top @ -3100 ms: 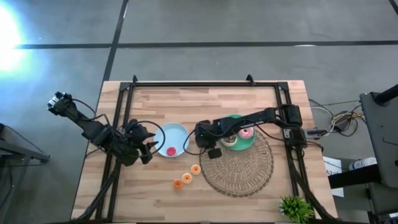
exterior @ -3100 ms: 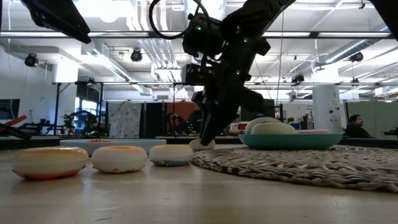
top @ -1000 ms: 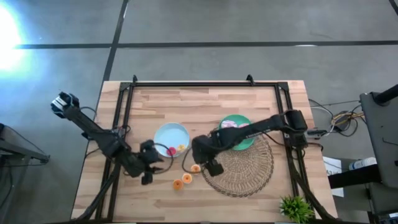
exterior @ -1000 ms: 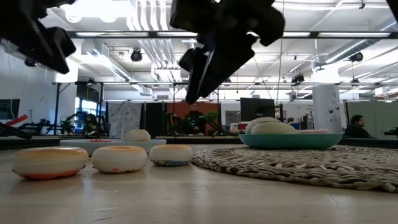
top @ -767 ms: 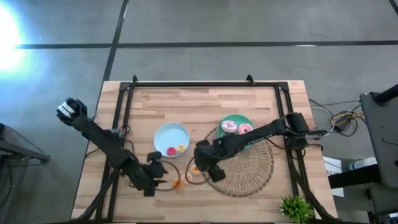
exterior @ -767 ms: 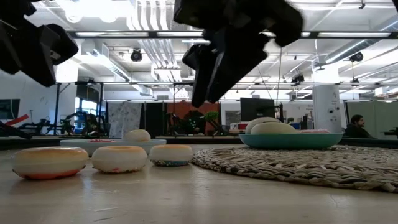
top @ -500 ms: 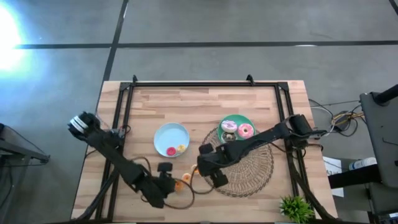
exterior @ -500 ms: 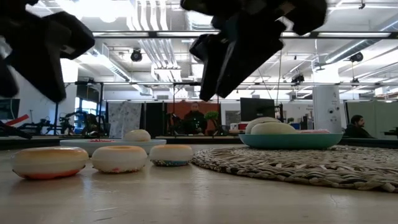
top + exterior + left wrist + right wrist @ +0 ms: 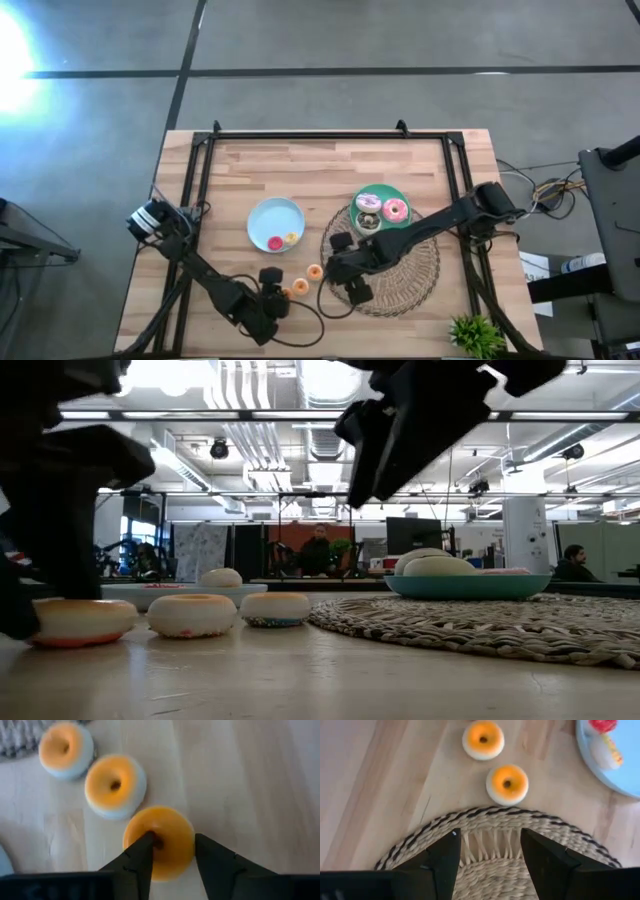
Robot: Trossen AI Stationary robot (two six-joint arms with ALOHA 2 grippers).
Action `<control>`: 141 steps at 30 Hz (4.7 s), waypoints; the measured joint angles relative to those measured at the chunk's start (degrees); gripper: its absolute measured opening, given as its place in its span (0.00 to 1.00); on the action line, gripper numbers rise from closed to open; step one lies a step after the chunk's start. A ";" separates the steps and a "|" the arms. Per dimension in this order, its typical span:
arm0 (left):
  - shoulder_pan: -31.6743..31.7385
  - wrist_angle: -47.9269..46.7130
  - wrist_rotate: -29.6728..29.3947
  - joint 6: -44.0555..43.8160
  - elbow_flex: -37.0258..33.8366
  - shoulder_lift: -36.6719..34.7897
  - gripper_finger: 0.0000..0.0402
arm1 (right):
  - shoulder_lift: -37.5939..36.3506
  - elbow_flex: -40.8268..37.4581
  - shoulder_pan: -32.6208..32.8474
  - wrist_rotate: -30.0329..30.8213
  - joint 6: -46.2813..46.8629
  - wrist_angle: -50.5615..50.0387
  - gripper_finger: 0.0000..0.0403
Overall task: Pick & Place donuts
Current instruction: Put the orange doughnut on the blue plate, then put the blue doughnut on the blue plate
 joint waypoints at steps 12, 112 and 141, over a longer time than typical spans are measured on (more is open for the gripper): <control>1.88 -3.22 3.01 -8.82 -1.33 -4.84 0.01 | -0.75 -0.10 0.08 0.06 1.03 2.35 0.49; 24.62 -12.59 -8.27 -20.59 -21.14 -56.86 0.43 | 32.50 42.03 -27.90 -16.99 16.54 -12.23 0.29; 17.20 -19.03 -11.68 -25.25 -21.21 -58.19 0.43 | 17.07 25.62 -16.48 -11.86 -17.46 -15.38 0.39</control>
